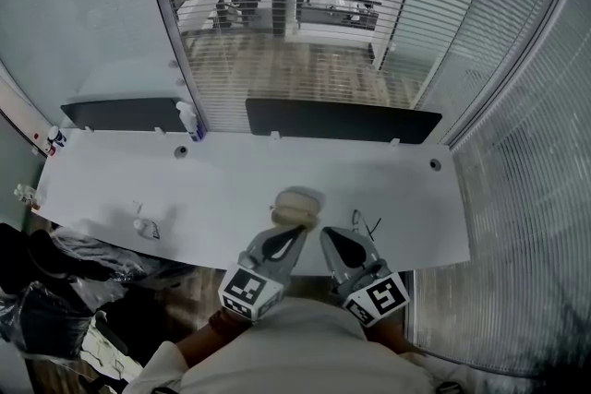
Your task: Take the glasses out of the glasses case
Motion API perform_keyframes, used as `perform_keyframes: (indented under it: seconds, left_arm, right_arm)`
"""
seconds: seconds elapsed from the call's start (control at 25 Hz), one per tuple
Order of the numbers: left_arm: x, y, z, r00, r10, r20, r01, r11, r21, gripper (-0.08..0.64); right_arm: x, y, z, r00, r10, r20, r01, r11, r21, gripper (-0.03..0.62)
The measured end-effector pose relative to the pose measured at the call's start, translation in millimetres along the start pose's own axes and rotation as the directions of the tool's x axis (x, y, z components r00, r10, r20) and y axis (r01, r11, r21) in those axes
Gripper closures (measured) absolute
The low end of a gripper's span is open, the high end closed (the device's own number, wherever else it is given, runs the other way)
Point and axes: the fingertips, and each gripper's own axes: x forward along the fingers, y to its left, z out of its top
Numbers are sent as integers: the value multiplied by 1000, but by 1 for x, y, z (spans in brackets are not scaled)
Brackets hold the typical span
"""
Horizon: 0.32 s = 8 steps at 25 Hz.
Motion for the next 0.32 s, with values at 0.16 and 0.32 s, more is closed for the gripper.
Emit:
perform_keyframes:
  seconds: [0.16,0.32]
  left_arm:
    - [-1,1,-3,1000,1,-3,-1,1000,-2,557]
    - [-4,6,1,1000,15,3,-15,1000,15,557]
  right_arm:
    - [1,1,-5,1000,2,-4,-2,1000,-15,592]
    - [0,2,-9,1000,2,-23,-2,1000,-7,592]
